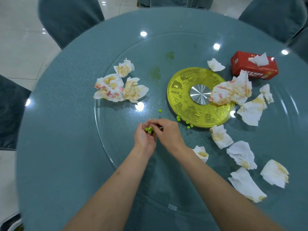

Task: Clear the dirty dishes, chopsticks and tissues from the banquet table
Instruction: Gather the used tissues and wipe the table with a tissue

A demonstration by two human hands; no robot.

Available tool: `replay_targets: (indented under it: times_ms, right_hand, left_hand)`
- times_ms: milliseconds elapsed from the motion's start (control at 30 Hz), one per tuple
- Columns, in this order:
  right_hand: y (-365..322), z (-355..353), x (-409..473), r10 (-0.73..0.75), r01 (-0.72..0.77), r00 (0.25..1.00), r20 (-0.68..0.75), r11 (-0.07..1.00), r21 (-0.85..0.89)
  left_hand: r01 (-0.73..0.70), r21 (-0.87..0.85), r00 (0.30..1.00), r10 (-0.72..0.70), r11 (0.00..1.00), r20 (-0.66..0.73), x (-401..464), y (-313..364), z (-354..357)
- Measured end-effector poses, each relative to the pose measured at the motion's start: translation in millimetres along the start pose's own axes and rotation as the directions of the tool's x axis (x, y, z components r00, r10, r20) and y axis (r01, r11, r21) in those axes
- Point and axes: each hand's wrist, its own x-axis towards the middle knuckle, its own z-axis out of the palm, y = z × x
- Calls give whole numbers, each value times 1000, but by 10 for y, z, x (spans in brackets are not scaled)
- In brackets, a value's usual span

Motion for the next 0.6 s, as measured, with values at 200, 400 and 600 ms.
replay_targets:
  times_ms: [200, 400, 600]
  right_hand:
    - [136, -26, 361, 122, -130, 984, -129, 990, -52]
    - [282, 46, 699, 148, -157, 987, -59, 966, -207]
    - [374, 149, 689, 104, -105, 994, -21, 944, -312]
  left_hand:
    - [-20, -49, 1000, 20, 999, 12, 5, 19, 18]
    - [-44, -63, 998, 47, 997, 39, -6, -16, -46]
    - [-50, -94, 997, 55, 994, 46, 12, -26, -98]
